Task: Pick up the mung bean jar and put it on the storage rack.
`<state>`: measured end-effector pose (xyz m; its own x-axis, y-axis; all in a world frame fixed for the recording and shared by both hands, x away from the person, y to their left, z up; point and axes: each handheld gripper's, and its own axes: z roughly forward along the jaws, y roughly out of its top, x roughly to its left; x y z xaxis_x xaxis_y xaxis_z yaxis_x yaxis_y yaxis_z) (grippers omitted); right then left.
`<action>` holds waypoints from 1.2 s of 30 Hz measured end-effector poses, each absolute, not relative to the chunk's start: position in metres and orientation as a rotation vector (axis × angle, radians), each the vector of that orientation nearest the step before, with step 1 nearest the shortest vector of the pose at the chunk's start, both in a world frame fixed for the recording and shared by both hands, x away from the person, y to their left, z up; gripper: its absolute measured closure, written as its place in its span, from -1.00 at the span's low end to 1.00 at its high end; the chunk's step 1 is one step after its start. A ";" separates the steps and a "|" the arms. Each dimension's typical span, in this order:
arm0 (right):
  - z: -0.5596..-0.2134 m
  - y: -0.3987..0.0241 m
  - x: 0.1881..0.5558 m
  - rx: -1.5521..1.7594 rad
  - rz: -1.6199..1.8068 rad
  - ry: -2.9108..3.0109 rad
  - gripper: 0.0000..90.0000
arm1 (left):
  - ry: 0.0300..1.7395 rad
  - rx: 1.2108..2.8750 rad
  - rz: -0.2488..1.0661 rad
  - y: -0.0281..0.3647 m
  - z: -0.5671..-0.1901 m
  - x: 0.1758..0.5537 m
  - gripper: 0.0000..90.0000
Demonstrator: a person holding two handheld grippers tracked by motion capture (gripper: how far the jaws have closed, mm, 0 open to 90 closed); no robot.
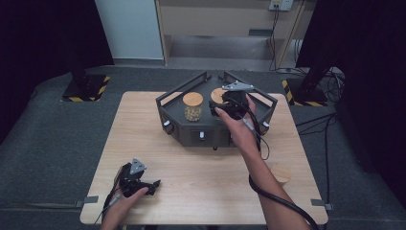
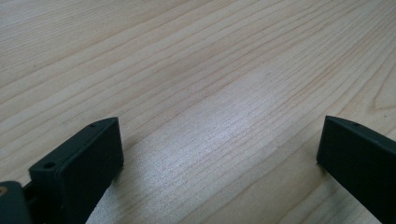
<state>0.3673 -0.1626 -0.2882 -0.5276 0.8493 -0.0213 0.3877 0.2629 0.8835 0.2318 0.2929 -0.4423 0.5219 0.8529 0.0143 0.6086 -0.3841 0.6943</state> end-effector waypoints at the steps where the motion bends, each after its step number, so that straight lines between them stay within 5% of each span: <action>1: -0.288 -0.163 0.367 1.116 1.210 2.037 -0.43 | 1.183 2.126 0.495 0.293 -0.442 0.232 -1.00; 36: -0.310 -0.156 0.390 1.188 1.176 2.033 -0.43 | 1.184 2.125 0.496 0.293 -0.442 0.232 -1.00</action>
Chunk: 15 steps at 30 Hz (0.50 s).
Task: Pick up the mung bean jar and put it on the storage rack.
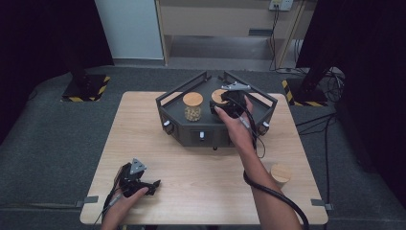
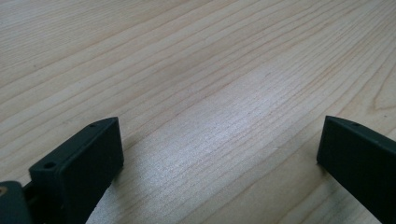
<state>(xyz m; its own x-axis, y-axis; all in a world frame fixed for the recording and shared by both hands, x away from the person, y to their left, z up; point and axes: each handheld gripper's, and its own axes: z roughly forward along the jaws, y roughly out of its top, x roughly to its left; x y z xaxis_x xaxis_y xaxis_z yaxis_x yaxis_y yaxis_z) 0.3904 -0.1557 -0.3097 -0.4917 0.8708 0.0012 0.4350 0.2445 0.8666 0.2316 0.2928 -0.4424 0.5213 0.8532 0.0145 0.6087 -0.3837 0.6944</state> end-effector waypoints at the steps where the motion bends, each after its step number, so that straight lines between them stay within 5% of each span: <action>1: -0.310 -0.156 0.391 1.191 1.177 2.033 -0.43 | 1.184 2.126 0.496 0.293 -0.442 0.232 -1.00; 15: -0.314 -0.155 0.392 1.193 1.180 2.041 -0.43 | 1.184 2.126 0.495 0.293 -0.442 0.232 -1.00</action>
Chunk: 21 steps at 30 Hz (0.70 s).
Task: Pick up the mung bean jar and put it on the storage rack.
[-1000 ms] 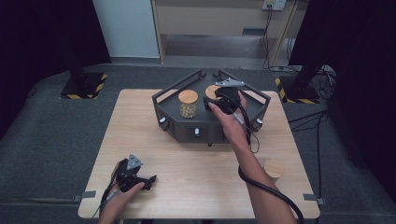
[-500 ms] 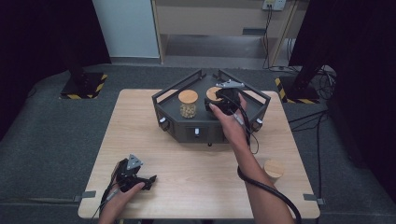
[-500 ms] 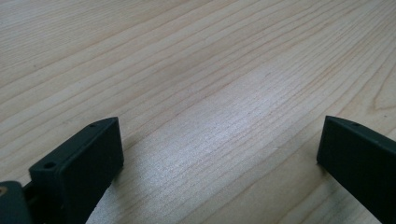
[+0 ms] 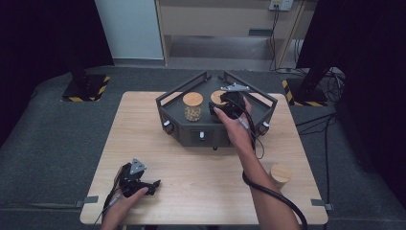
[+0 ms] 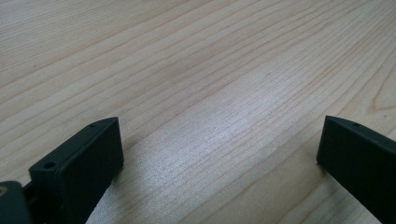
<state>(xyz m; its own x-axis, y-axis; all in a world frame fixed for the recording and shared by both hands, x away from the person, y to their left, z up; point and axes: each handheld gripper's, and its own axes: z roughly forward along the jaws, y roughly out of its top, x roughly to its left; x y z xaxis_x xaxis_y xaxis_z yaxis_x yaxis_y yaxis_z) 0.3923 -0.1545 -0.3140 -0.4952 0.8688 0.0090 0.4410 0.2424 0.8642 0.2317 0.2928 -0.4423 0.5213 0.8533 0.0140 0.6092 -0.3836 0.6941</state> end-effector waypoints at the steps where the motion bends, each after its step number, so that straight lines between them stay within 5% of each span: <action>1: -0.314 -0.154 0.392 1.193 1.181 2.042 -0.43 | 1.184 2.125 0.495 0.293 -0.442 0.232 -1.00; 21: -0.317 -0.151 0.396 1.209 1.182 2.048 -0.43 | 1.184 2.126 0.495 0.293 -0.442 0.232 -1.00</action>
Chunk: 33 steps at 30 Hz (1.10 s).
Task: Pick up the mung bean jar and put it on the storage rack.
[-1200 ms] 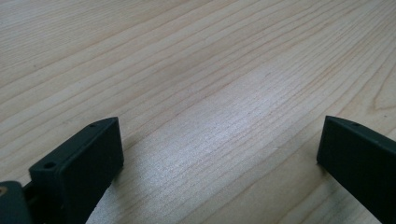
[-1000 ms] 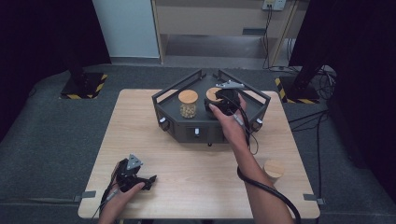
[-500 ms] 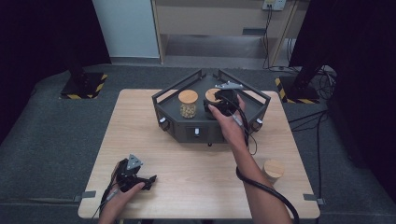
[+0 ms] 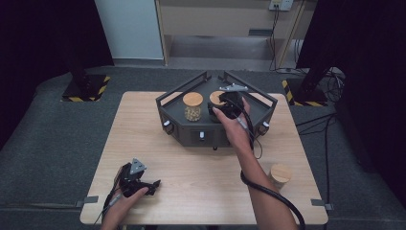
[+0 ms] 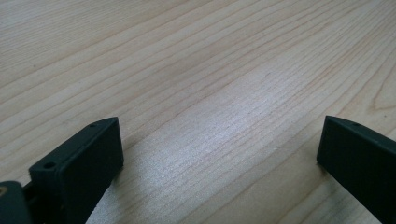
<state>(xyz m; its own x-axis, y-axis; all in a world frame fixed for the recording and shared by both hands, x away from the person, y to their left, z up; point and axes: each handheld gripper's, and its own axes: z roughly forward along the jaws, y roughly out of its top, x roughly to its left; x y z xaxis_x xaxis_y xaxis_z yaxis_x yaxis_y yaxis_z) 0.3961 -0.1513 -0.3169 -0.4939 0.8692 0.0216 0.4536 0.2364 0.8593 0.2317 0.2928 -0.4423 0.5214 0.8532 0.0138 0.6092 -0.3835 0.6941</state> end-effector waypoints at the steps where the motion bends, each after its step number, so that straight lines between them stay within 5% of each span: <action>1: -0.317 -0.151 0.396 1.207 1.180 2.050 -0.43 | 1.184 2.125 0.495 0.293 -0.442 0.232 -1.00; 33: -0.325 -0.152 0.399 1.210 1.176 2.061 -0.44 | 1.184 2.126 0.495 0.293 -0.442 0.232 -1.00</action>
